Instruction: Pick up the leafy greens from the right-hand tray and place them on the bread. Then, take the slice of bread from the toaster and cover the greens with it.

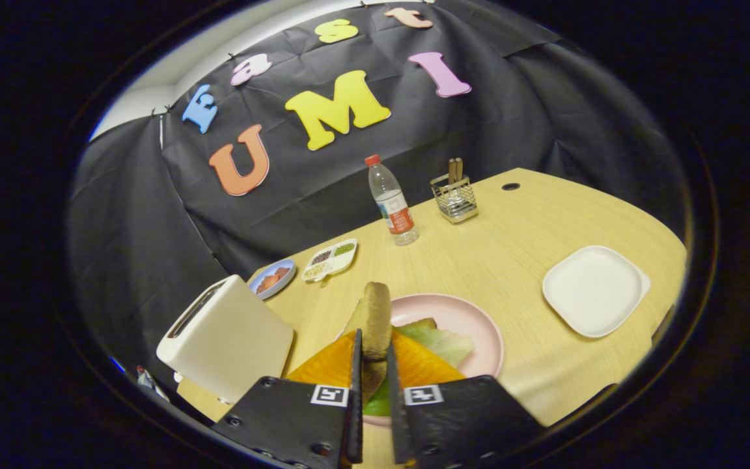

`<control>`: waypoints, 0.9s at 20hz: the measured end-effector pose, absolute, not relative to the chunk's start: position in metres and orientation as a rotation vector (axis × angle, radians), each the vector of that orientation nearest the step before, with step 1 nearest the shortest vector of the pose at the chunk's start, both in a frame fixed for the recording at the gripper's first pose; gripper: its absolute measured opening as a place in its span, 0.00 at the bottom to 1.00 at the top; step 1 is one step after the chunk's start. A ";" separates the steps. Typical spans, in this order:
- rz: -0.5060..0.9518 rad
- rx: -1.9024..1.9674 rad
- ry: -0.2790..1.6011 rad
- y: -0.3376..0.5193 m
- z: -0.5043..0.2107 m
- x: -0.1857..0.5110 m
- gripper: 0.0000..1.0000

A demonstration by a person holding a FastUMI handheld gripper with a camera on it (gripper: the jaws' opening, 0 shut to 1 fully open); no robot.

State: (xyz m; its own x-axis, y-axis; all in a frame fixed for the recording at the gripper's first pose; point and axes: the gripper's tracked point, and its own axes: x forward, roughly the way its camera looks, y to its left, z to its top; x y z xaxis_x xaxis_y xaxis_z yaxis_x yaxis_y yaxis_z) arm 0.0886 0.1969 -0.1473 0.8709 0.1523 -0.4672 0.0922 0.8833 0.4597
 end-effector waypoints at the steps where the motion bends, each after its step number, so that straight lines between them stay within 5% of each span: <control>1: 0.033 0.490 0.529 0.195 -0.151 0.089 0.22; 3: 0.039 0.492 0.561 0.190 -0.159 0.084 0.24; 9: 0.003 0.365 0.580 0.166 -0.170 0.078 0.59; 18: -0.095 0.176 0.255 0.107 -0.090 0.079 0.95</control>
